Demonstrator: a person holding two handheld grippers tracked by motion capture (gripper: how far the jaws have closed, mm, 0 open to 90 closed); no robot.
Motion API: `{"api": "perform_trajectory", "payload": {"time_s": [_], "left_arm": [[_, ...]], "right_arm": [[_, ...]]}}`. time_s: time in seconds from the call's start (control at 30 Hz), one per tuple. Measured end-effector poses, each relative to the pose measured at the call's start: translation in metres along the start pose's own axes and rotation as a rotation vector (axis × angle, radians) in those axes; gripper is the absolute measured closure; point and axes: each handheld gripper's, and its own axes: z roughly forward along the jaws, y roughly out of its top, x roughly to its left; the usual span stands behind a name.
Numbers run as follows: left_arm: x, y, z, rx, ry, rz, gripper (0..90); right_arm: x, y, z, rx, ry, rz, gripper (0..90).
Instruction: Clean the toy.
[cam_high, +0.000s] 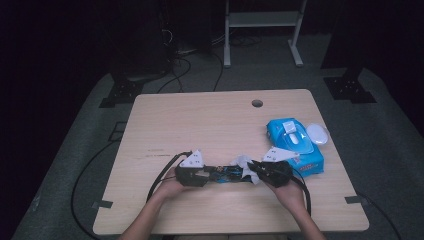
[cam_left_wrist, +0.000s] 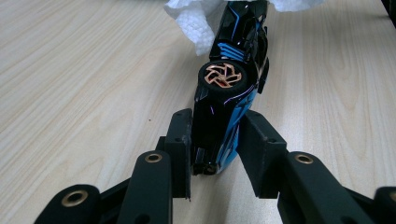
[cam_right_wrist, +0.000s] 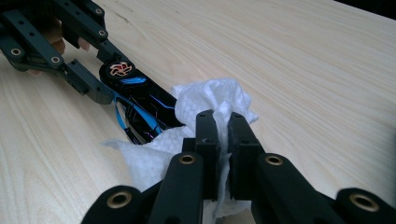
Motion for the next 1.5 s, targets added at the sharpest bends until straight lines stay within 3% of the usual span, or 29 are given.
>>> {"api": "perform_trajectory", "payload": {"time_s": [0.13,0.3,0.5,0.9,1.2,1.37,1.5], "left_arm": [[0.001,0.0,-0.001,0.003,0.006,0.008,65.5],[0.003,-0.001,-0.001,-0.005,0.018,-0.013,65.0],[0.003,-0.002,-0.002,-0.005,0.017,-0.027,63.8],[0.005,0.002,-0.012,-0.066,-0.053,-0.113,51.0],[0.01,0.019,-0.01,-0.072,-0.083,-0.129,45.0],[0.019,0.023,-0.01,-0.074,-0.078,-0.17,44.2],[0.027,0.02,-0.009,-0.072,-0.08,-0.243,45.6]], "right_arm": [[0.001,0.003,0.0,-0.004,0.014,0.008,84.0],[0.004,0.004,0.001,-0.005,0.032,0.001,84.0],[0.004,0.001,0.001,-0.016,0.047,0.028,84.0],[0.006,-0.005,0.0,-0.047,0.052,0.023,84.1],[0.008,-0.006,-0.001,-0.044,0.053,-0.009,84.1],[0.008,-0.006,-0.001,-0.044,0.058,-0.017,84.2],[0.007,-0.006,-0.001,-0.044,0.063,-0.019,84.2]]}}
